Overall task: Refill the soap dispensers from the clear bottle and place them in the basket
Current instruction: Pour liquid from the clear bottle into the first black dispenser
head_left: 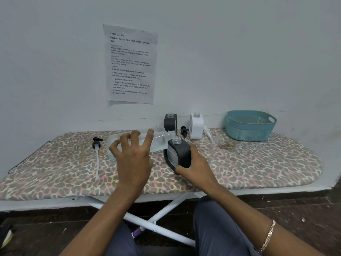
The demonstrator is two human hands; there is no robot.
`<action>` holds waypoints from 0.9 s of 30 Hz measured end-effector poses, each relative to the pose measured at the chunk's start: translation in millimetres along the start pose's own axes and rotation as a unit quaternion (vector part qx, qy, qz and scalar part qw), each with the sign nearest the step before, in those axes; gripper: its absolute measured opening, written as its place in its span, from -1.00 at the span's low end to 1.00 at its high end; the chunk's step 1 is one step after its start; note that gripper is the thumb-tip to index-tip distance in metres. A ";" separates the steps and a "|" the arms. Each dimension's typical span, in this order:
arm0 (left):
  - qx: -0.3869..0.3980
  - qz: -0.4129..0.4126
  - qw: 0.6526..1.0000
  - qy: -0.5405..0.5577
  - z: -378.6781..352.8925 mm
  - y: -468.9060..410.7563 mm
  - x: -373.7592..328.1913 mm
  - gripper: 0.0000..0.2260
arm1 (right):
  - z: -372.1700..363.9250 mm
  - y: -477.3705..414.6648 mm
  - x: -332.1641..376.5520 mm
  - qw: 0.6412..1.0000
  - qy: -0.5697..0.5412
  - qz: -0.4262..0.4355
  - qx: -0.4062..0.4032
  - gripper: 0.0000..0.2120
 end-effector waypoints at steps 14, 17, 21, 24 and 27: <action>-0.004 0.024 0.998 0.059 -6.6 1.0 7.6 -0.28 | -3.7 -2.1 1.4 0.999 -0.038 0.003 -0.011 -0.40; 0.006 0.040 0.995 0.090 -10.3 0.3 11.0 -0.28 | -8.0 -2.9 0.5 0.999 -0.040 0.010 -0.013 -0.39; 0.030 0.086 0.982 0.165 -13.5 -3.2 19.6 -0.35 | -11.8 -1.8 0.1 0.999 -0.034 0.023 -0.013 -0.38; 0.027 0.124 0.963 0.238 -17.3 -6.1 30.7 -0.41 | -13.0 -1.3 0.7 0.999 -0.028 0.037 -0.014 -0.36; 0.020 0.158 0.943 0.291 -21.0 -6.9 39.9 -0.44 | -13.3 -0.8 0.8 0.998 -0.028 0.045 -0.015 -0.36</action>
Point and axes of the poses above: each hand's wrist, its own y-axis away from the middle knuckle, its own z-axis out of the back of the hand, x = y × z, the point moved 4 cm from there along -y, towards the middle knuckle
